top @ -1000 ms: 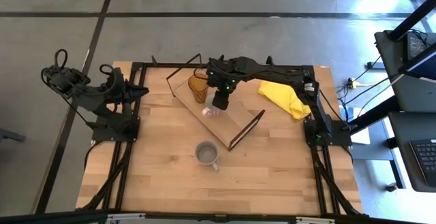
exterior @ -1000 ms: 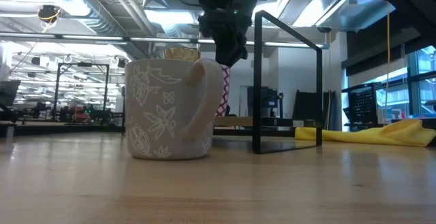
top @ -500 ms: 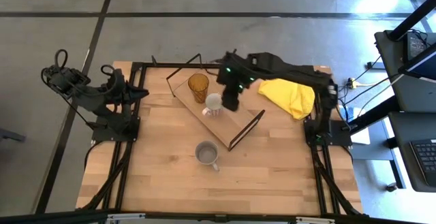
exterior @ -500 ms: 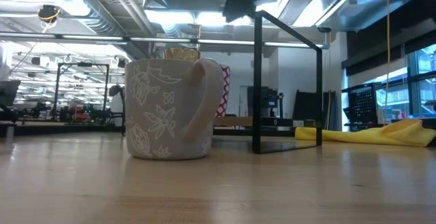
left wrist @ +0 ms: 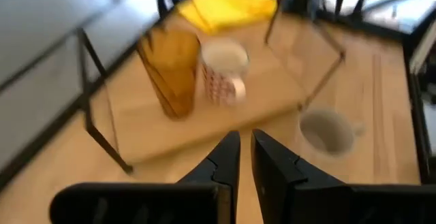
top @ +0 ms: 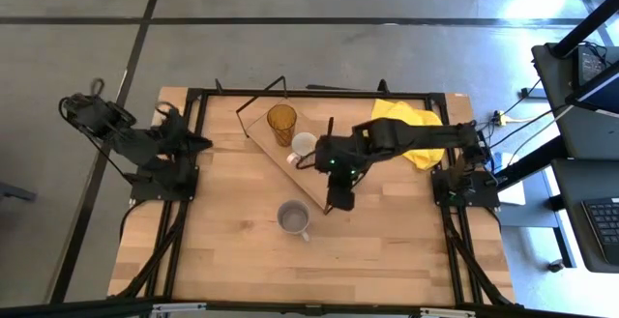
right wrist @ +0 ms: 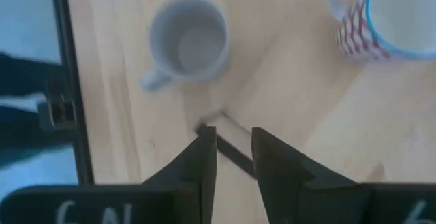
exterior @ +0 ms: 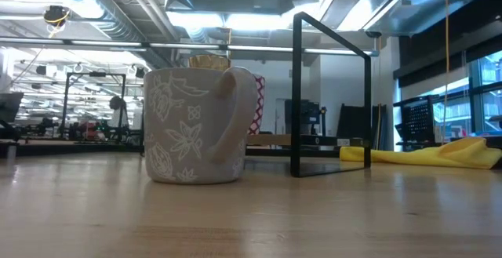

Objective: Stack small to large cups/mugs on shelf
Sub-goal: Put the grey patterned mug on the shelf

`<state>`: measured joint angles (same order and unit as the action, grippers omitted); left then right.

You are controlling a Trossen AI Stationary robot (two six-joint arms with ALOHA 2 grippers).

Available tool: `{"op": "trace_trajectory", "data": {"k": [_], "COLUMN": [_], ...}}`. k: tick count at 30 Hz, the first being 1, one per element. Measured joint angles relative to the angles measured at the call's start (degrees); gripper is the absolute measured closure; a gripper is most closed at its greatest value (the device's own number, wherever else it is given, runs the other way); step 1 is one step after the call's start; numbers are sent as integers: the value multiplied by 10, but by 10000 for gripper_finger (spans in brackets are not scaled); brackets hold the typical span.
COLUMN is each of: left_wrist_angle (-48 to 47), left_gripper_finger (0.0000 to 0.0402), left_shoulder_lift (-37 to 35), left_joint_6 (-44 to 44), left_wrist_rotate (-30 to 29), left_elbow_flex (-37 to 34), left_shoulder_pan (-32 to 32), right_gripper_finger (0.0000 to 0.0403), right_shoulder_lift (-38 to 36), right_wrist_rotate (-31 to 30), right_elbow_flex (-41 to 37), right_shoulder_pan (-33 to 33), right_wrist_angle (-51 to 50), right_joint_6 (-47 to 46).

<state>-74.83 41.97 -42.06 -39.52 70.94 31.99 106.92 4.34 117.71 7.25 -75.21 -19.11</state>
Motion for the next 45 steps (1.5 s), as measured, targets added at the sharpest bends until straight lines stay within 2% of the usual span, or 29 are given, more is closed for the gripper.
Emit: {"op": "trace_trajectory", "data": {"k": [5,7,11,16,19,22,27,31,38,45], "left_wrist_angle": [55,84,112,184,240,270,270,276,355,364], "left_gripper_finger": [370,370,370,368,363,354,334,322,306,289], "left_shoulder_lift": [25,40,82,130,164,200,261,302,359,422], "left_joint_6": [-6,27,114,252,339,399,457,515,626,674], "left_wrist_rotate": [87,112,126,205,243,264,340,345,329,331], "left_elbow_flex": [-86,-121,-165,-168,-168,-168,-157,-142,-107,-93], "left_shoulder_pan": [0,0,-9,-42,-60,-81,-92,-83,-85,-96], "right_gripper_finger": [309,309,309,299,282,265,242,229,215,212], "right_shoulder_lift": [-9,-12,-14,-15,-23,-26,-28,-37,-64,-92], "right_wrist_rotate": [-68,-93,-134,-138,-140,-140,-143,-143,-143,-152], "right_elbow_flex": [18,43,99,168,168,170,172,172,172,172], "right_shoulder_pan": [18,23,29,31,37,48,67,73,73,80], "right_wrist_angle": [41,39,43,54,96,118,125,117,68,13], "right_joint_6": [-49,-67,-94,-132,-156,-170,-182,-182,-189,-210]}}
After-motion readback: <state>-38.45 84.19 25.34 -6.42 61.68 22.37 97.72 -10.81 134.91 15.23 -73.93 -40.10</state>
